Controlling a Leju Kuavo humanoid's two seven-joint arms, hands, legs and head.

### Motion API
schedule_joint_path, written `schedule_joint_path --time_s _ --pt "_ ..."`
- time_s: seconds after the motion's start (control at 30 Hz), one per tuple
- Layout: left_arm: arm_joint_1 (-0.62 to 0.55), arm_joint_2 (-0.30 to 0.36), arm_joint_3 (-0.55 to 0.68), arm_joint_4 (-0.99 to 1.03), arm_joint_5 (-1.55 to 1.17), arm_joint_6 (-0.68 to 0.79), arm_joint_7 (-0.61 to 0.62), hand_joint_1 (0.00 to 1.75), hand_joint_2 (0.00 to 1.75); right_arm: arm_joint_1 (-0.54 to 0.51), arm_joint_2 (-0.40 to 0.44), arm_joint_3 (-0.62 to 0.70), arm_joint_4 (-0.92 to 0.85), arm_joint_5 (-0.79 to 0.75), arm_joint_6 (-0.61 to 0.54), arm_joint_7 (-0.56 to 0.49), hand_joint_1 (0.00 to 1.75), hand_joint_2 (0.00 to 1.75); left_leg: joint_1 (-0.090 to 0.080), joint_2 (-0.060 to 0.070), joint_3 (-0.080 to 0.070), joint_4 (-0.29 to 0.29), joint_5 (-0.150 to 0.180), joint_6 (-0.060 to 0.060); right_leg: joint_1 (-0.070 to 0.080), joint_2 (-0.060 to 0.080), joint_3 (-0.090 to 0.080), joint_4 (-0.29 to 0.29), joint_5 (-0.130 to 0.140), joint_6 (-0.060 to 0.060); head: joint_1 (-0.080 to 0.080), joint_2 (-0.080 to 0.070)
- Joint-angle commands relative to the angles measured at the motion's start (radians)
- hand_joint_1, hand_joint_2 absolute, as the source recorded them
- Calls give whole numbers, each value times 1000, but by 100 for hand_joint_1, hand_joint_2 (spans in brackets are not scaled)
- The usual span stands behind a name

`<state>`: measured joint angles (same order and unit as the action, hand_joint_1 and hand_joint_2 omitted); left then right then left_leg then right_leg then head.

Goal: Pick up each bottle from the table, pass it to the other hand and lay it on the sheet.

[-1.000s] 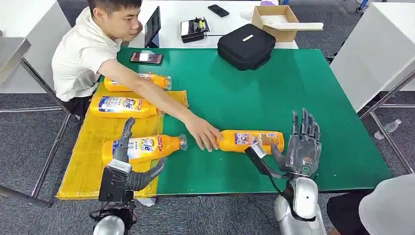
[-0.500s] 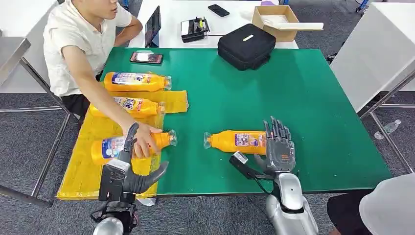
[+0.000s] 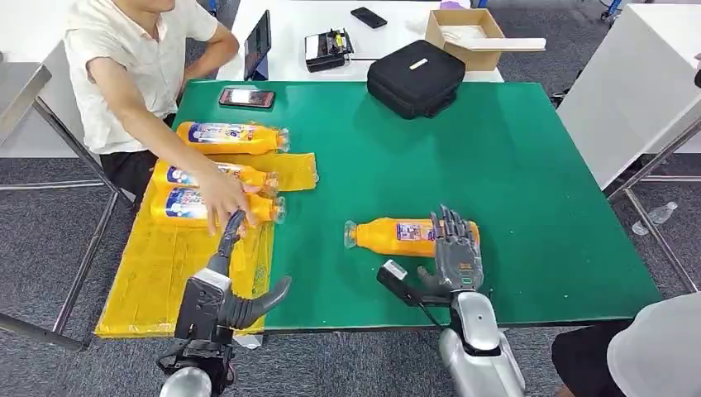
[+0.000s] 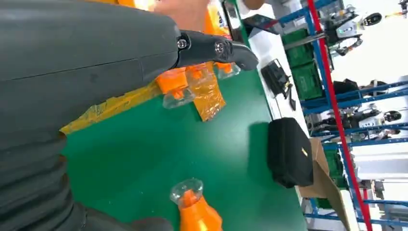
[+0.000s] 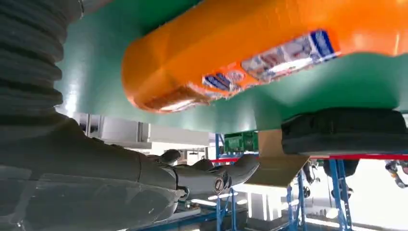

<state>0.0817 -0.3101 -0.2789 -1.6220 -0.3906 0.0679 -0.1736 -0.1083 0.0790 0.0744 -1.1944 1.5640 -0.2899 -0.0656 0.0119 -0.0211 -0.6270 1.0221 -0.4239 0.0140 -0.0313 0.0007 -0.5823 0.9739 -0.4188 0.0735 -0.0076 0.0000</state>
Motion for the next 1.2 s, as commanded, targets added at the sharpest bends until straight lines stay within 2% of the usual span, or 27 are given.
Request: schedule_joint_path --time_s 0.03,0.17,0.3,0.4,0.47,0.83,1.2 --pt "-7 -39 -43 70 -8 -6 12 0 175 -72 -20 22 119 7 -65 48 0 175 0 3 4 0 -2 0 1 1 4 -1 -1 -4 0 0" --pt "-9 -39 -47 74 -7 -11 18 0 175 -89 -54 81 134 7 -67 109 0 175 0 3 3 0 -2 0 1 1 3 -1 -1 -3 0 0" --pt "-14 -39 -50 85 -6 -17 22 0 175 -117 -42 -5 185 5 -62 72 0 175 0 2 5 0 -2 1 1 0 5 -1 -1 -4 0 0" --pt "-25 -39 -62 96 -6 -14 22 0 175 -146 -36 -48 256 7 -84 58 0 175 1 7 12 0 -5 1 3 2 12 -2 -3 -10 0 0" --pt "-26 -39 -65 96 -8 -15 22 0 175 -150 -33 -62 269 7 -88 56 0 175 0 0 3 -1 0 0 1 -2 4 -1 0 -3 0 0" --pt "-26 -39 -67 95 -16 -17 24 0 175 -150 -35 -68 276 7 -91 63 0 175 0 2 5 0 -2 0 1 0 5 -1 -1 -4 0 0" --pt "-49 -39 -89 128 -53 -16 41 0 175 -216 -40 -181 480 6 -131 16 0 175 0 0 3 0 0 0 1 -1 3 -1 0 -3 0 0"
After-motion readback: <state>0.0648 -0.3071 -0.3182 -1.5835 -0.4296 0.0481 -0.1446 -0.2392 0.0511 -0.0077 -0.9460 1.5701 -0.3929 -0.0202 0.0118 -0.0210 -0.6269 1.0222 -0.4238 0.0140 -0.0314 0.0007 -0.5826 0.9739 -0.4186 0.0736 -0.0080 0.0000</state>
